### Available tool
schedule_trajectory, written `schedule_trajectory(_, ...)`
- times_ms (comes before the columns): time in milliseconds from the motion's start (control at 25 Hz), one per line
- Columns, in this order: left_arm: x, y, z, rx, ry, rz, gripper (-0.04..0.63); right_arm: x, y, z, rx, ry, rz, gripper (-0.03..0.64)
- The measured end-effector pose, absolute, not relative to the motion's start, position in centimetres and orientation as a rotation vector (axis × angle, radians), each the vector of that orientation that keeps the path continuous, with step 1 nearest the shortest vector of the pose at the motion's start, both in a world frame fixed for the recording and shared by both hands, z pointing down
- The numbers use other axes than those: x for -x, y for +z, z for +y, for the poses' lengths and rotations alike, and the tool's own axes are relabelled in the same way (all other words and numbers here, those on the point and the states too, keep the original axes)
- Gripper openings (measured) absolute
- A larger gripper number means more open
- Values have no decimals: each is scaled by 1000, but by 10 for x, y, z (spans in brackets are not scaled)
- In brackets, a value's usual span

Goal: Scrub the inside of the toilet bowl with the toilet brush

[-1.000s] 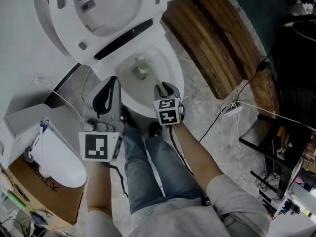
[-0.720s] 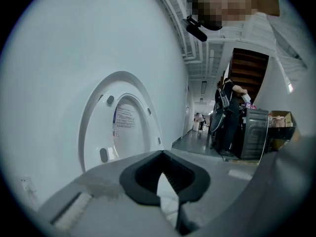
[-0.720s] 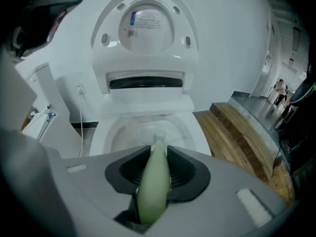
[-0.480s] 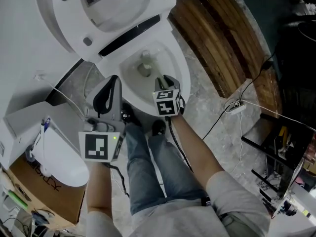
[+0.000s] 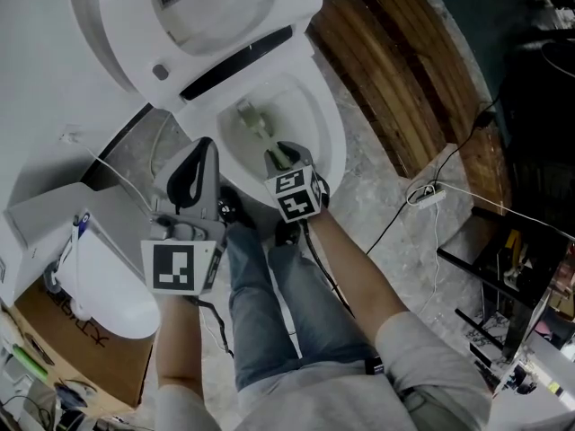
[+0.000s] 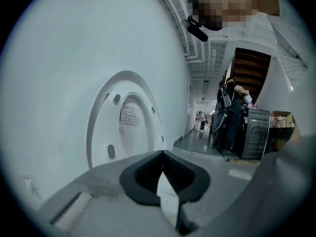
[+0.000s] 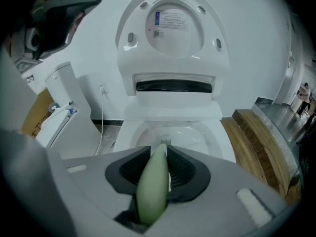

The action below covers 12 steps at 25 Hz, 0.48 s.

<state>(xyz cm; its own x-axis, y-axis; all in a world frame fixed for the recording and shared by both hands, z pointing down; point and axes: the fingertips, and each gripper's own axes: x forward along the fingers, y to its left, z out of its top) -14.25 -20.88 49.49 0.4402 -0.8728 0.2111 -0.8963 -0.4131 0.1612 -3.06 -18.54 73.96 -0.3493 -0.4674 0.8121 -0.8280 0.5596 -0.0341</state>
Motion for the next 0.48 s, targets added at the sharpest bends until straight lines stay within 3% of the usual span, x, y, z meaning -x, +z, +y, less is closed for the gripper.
schedule_trajectory(480, 125, 488, -201, -2441, 123, -1553, 5, 36, 728, -147, -800, 579, -2115, 104)
